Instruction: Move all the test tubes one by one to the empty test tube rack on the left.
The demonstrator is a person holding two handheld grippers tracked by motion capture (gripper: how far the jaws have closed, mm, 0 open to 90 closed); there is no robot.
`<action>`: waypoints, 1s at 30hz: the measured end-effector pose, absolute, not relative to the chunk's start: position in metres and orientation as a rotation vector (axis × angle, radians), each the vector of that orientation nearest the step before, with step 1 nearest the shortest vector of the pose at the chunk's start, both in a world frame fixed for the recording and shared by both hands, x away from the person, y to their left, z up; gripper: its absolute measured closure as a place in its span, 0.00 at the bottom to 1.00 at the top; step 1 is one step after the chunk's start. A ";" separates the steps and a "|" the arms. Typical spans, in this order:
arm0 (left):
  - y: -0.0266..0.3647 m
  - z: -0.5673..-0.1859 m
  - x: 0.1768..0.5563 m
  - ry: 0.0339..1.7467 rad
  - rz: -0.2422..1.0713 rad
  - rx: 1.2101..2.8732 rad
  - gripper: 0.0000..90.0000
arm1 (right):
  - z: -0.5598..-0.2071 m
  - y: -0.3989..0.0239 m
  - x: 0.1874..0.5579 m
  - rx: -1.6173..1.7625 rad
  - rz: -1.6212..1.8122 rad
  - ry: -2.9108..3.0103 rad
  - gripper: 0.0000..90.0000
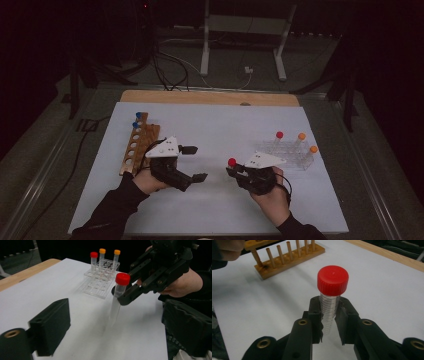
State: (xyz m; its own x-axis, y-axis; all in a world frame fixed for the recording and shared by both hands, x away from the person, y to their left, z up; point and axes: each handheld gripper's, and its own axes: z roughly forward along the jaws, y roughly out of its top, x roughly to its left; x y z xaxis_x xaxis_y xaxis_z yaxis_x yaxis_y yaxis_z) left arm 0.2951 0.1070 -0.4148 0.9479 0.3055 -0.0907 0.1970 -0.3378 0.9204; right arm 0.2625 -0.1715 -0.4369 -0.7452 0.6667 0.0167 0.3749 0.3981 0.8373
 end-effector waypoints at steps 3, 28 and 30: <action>0.101 -0.413 0.297 0.353 0.112 1.924 0.17 | -0.437 -0.170 0.261 0.894 1.280 2.345 0.83; 0.047 -0.421 0.308 0.279 0.093 1.948 0.66 | -0.436 -0.166 0.259 0.860 1.294 2.368 0.83; 0.047 -0.421 0.308 0.270 0.085 1.952 0.71 | -0.436 -0.165 0.259 0.861 1.292 2.367 0.83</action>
State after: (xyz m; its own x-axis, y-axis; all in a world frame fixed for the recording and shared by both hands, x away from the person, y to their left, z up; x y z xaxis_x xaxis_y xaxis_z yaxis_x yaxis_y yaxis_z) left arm 0.3084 0.0467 -0.4213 0.9714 0.2280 -0.0670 0.1491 -0.3651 0.9190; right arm 0.2585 -0.1655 -0.4356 -0.7716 0.6359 0.0152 0.3567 0.4129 0.8380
